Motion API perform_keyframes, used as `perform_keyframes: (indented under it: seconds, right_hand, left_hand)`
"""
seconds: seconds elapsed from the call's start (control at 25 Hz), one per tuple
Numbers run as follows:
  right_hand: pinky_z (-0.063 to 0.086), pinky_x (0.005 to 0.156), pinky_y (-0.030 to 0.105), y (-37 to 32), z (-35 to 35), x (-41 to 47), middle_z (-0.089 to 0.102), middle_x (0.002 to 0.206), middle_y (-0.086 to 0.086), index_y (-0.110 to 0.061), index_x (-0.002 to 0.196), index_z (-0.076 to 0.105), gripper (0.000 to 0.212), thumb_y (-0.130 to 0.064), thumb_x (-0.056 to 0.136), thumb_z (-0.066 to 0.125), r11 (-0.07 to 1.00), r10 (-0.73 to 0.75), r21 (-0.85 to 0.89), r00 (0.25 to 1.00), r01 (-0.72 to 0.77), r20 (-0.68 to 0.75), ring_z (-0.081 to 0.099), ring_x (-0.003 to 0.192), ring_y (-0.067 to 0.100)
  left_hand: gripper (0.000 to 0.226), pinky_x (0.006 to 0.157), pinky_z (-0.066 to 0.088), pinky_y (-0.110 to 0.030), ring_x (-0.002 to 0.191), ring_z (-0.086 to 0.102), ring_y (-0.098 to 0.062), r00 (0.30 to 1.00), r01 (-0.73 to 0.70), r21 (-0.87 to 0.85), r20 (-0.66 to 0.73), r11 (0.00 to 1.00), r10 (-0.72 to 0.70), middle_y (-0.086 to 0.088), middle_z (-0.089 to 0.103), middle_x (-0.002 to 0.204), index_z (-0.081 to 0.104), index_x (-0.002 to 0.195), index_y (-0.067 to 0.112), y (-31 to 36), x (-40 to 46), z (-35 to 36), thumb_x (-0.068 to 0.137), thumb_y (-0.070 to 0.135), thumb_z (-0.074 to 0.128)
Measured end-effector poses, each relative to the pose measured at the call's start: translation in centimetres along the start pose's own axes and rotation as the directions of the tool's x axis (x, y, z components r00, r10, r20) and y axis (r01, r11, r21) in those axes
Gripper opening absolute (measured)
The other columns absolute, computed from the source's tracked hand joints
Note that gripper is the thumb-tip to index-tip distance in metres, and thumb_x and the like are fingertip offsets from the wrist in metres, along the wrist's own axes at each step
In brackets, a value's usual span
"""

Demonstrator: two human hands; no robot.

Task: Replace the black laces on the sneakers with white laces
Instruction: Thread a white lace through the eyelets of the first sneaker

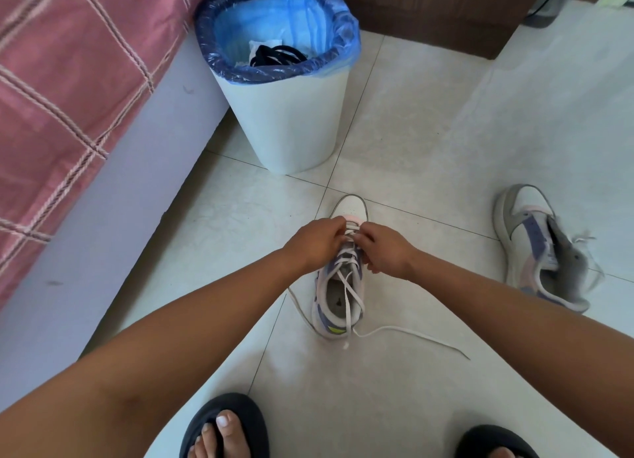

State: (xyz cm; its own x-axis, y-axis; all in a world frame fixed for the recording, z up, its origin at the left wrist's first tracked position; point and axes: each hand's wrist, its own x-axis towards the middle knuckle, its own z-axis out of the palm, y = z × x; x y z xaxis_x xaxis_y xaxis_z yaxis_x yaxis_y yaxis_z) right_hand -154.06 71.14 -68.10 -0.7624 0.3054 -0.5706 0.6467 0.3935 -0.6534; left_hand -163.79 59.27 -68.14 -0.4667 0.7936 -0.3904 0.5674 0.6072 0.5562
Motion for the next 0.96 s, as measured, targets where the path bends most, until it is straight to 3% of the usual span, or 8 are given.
perform_keyframes:
  seconds: [0.08,0.16,0.28,0.36,0.48,0.64,0.8,0.96]
  right_hand:
    - [0.046,0.058,0.029,0.8,-0.2,-0.1,0.052,0.071,0.007,-0.009,0.081,0.046,0.023,-0.018,0.101,0.039,0.966,0.011,0.258,1.0,-0.014,0.013,0.049,0.058,0.018]
    - [0.045,0.059,0.03,1.0,-0.2,-0.3,0.053,0.07,0.009,-0.008,0.08,0.046,0.023,-0.016,0.101,0.04,0.93,0.016,0.366,1.0,-0.023,0.021,0.047,0.058,0.018]
    - [0.047,0.064,0.034,0.1,-0.3,-0.4,0.059,0.076,0.009,-0.006,0.086,0.049,0.029,-0.031,0.099,0.042,0.995,0.031,0.097,0.997,-0.024,-0.071,0.053,0.064,0.021]
    - [0.041,0.063,0.034,-0.8,-0.5,-0.7,0.057,0.077,0.005,-0.01,0.082,0.048,0.034,-0.04,0.098,0.041,0.984,0.008,-0.175,0.991,-0.032,-0.136,0.052,0.069,0.021]
    - [0.037,0.056,0.029,-2.0,-0.3,-1.1,0.051,0.071,0.002,-0.017,0.066,0.043,0.034,-0.032,0.096,0.039,0.932,0.073,-0.359,0.997,-0.056,0.034,0.049,0.066,0.02]
    - [0.038,0.068,0.029,-2.1,0.7,-0.4,0.057,0.086,0.006,-0.017,0.071,0.049,0.032,-0.029,0.096,0.035,0.901,0.077,-0.432,0.995,-0.044,0.06,0.052,0.081,0.024]
    - [0.037,0.067,0.027,-2.6,0.5,0.5,0.063,0.104,0.014,-0.007,0.095,0.061,0.028,-0.018,0.096,0.035,0.868,0.083,-0.497,0.986,0.0,0.144,0.051,0.084,0.023]
    - [0.032,0.056,0.021,-2.3,-0.3,0.4,0.051,0.074,0.004,-0.007,0.076,0.051,0.024,-0.006,0.095,0.035,0.917,0.016,-0.391,0.971,0.081,0.238,0.044,0.077,0.019]
  left_hand:
    - [0.011,0.075,0.05,-0.039,0.076,0.054,-0.026,0.996,0.055,-0.217,-0.059,0.975,-0.07,-0.011,0.061,0.085,0.046,0.085,0.013,-0.6,-0.6,0.3,0.096,0.016,0.047]
    - [0.012,0.076,0.053,-0.045,0.075,0.058,-0.03,0.982,0.111,-0.346,-0.105,0.932,-0.156,-0.009,0.059,0.077,0.048,0.083,0.013,-0.8,-1.3,0.8,0.094,0.017,0.052]
    - [0.012,0.064,0.05,-0.037,0.065,0.054,-0.021,0.953,0.154,-0.365,-0.19,0.918,-0.235,0.0,0.053,0.07,0.047,0.088,0.012,-0.2,-1.8,1.0,0.094,0.02,0.053]
    - [0.015,0.054,0.037,-0.029,0.064,0.048,-0.017,0.943,0.169,-0.295,-0.229,0.94,-0.242,0.001,0.05,0.072,0.043,0.088,0.011,0.6,-2.1,0.4,0.097,0.023,0.047]
    - [0.025,0.062,0.038,-0.031,0.082,0.057,-0.031,0.967,0.243,-0.145,-0.045,0.959,-0.252,-0.015,0.061,0.088,0.053,0.088,0.005,1.9,-2.3,0.0,0.098,0.024,0.039]
    - [0.025,0.075,0.042,-0.033,0.099,0.058,-0.031,0.964,0.178,0.133,0.177,0.975,-0.2,-0.018,0.06,0.114,0.053,0.112,0.004,2.8,-1.4,-0.3,0.098,0.017,0.035]
    - [0.039,0.059,0.04,-0.024,0.097,0.058,-0.027,0.917,0.095,0.325,0.339,0.941,-0.21,-0.013,0.057,0.124,0.034,0.137,0.008,3.2,-0.7,-0.7,0.099,0.017,0.036]
    - [0.031,0.073,0.038,-0.031,0.103,0.057,-0.026,0.931,0.021,0.371,0.331,0.928,-0.153,-0.01,0.059,0.12,0.045,0.128,0.009,3.1,-0.5,-0.5,0.1,0.017,0.035]
